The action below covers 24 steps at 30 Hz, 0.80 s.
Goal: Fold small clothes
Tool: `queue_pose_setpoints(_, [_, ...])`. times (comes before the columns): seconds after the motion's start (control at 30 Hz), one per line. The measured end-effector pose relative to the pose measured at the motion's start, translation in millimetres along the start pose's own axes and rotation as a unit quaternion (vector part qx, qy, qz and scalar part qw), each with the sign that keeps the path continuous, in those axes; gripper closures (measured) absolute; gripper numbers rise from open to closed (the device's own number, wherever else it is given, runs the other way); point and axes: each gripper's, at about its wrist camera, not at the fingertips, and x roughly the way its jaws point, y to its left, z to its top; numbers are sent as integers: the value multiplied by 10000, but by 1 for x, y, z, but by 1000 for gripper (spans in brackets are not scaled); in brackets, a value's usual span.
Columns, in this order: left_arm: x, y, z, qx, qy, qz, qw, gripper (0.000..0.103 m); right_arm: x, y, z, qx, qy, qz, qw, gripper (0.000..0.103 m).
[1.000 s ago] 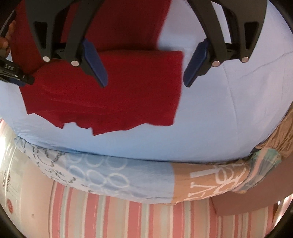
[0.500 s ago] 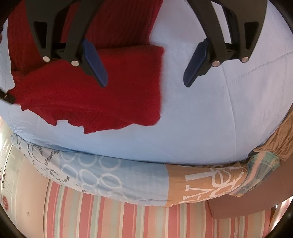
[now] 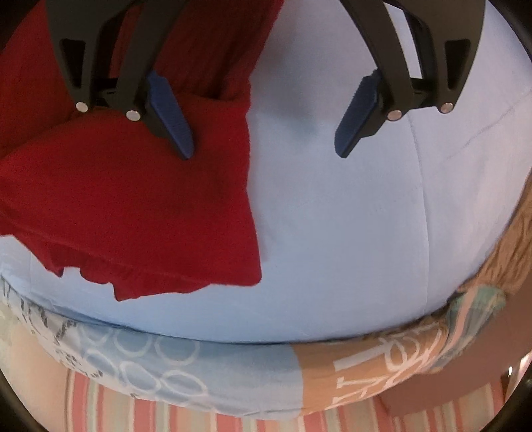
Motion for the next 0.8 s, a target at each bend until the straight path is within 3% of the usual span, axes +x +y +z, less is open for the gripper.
queue_pose_setpoints(0.2, [-38, 6, 1, -130, -458, -422, 9980, 16, -44, 9, 5, -120, -537, 306, 9980, 52])
queue_pose_setpoints(0.33, [-86, 8, -14, 126, -1010, -449, 9938, 16, -88, 14, -7, -219, -886, 385, 9951, 45])
queue_pose_setpoints(0.47, [-141, 9, -43, 414, -1514, -337, 9870, 16, -137, 13, -32, -189, -1082, 559, 9924, 44])
queue_pose_setpoints(0.63, [-191, 16, -71, 334, -1689, -468, 9840, 15, -187, 11, -69, -59, -1210, 703, 9901, 40])
queue_pose_setpoints(0.8, [-221, 28, -107, 26, -1602, -485, 9859, 14, -212, 8, -103, -3, -1119, 664, 9915, 40])
